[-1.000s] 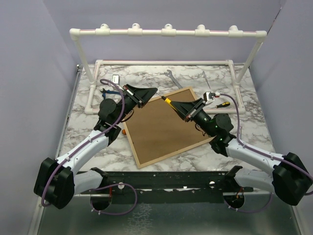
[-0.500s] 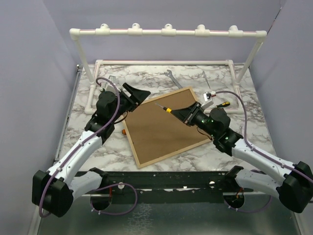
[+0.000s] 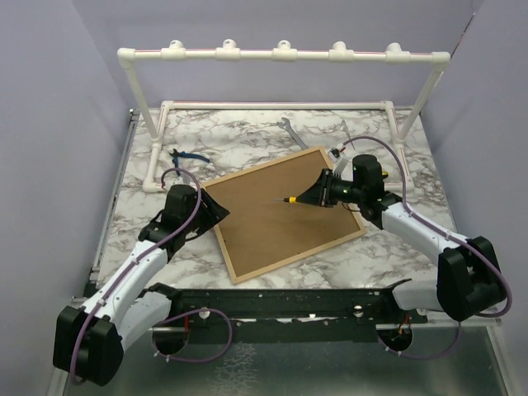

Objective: Take the photo out of the frame
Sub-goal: Adjust the screwdriver, then adjust the photo frame at the center of the board.

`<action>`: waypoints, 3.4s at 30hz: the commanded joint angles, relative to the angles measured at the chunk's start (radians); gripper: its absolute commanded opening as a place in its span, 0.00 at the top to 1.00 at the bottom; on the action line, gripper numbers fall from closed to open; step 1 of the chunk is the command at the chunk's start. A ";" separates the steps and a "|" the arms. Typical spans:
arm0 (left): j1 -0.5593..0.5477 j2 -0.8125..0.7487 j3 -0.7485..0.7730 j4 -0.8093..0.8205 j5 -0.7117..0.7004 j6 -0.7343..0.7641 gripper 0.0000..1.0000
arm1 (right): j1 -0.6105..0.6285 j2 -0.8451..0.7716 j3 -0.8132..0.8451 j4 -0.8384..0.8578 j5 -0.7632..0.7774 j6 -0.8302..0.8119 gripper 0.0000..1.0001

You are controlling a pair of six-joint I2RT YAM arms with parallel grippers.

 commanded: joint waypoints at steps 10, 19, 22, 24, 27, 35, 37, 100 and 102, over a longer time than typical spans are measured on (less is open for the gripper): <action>0.001 -0.054 -0.066 -0.207 -0.145 -0.029 0.46 | -0.028 0.058 0.037 0.040 -0.183 -0.033 0.99; -0.035 0.026 -0.080 -0.123 -0.147 -0.023 0.53 | -0.034 0.058 0.039 0.038 -0.198 -0.040 1.00; -0.057 0.062 -0.080 -0.087 -0.163 -0.024 0.53 | -0.035 0.060 0.044 0.035 -0.205 -0.044 0.99; -0.079 0.082 -0.074 -0.064 -0.182 -0.020 0.54 | -0.036 0.061 0.048 0.024 -0.210 -0.053 0.99; -0.114 0.126 -0.054 -0.046 -0.217 -0.015 0.57 | -0.037 0.058 0.056 -0.007 -0.213 -0.072 0.99; -0.181 0.272 0.026 -0.024 -0.270 0.017 0.83 | -0.042 0.024 0.057 -0.050 -0.215 -0.095 0.99; -0.191 0.284 0.046 -0.026 -0.287 0.027 0.91 | -0.044 0.014 0.055 -0.066 -0.211 -0.100 0.99; -0.334 0.693 0.319 0.216 -0.170 0.142 0.69 | -0.106 0.188 -0.083 0.055 -0.197 -0.134 0.99; -0.329 0.669 0.313 0.213 -0.171 0.150 0.64 | -0.111 0.207 -0.081 0.078 -0.208 -0.120 0.99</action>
